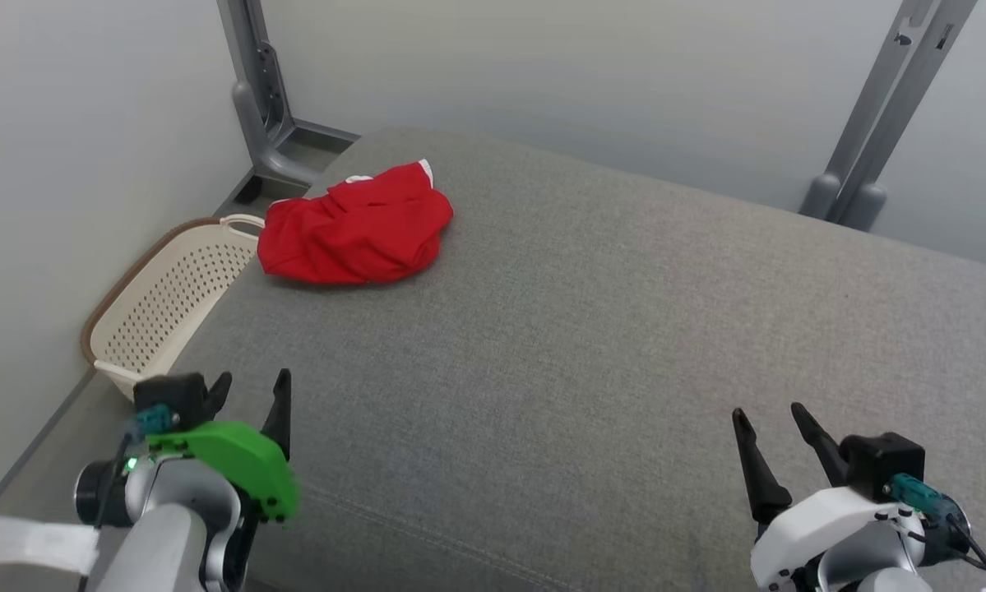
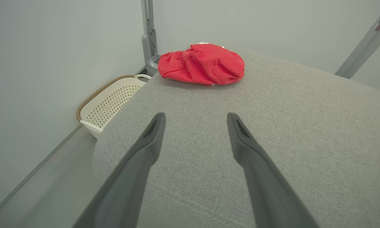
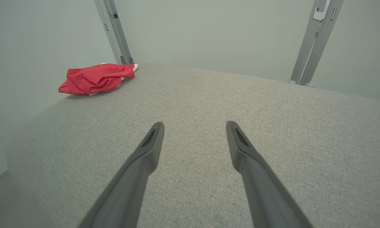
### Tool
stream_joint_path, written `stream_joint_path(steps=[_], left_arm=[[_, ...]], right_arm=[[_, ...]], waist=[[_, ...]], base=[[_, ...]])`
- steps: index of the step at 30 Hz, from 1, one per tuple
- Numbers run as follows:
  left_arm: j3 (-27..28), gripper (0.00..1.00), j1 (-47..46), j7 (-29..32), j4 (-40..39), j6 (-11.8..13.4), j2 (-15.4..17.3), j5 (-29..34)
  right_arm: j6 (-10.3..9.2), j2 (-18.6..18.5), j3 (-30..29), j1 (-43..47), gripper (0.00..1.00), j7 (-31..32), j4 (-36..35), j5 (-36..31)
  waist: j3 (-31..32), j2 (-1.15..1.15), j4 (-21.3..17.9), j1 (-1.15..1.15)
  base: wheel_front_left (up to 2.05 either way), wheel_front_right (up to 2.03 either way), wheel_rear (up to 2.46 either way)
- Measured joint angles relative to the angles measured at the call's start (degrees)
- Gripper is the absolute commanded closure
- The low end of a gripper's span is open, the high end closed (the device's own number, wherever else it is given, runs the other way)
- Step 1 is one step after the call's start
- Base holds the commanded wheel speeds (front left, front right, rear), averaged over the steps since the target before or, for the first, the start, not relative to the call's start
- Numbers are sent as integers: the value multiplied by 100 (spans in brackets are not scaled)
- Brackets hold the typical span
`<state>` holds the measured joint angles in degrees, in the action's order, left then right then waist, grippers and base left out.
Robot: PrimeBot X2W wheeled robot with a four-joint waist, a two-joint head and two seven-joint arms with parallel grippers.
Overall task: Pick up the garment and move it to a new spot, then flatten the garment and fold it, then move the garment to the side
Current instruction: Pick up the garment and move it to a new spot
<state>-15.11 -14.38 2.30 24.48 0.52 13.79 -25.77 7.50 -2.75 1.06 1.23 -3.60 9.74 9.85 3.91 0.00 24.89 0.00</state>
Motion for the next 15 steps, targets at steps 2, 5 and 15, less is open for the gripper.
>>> stream_joint_path(steps=[2, 5, 15], left_arm=[[18, 0, -356, 148, 330, 11, -87, -86], [115, 0, -880, 268, 799, 56, -160, -214], [218, 0, -2414, 252, 2045, -130, -232, -335]], right_arm=[[0, 0, 56, -28, 0, 152, -231, -108], [0, 4, 157, -95, 0, 378, -580, -278], [0, 1, 256, -283, 0, 982, -1510, -745]], waist=[[-138, 0, -29, 0], [-379, 0, -110, 0], [-1251, 0, -440, 1]], base=[[0, 0, 0], [0, 0, 0], [0, 0, 0]])
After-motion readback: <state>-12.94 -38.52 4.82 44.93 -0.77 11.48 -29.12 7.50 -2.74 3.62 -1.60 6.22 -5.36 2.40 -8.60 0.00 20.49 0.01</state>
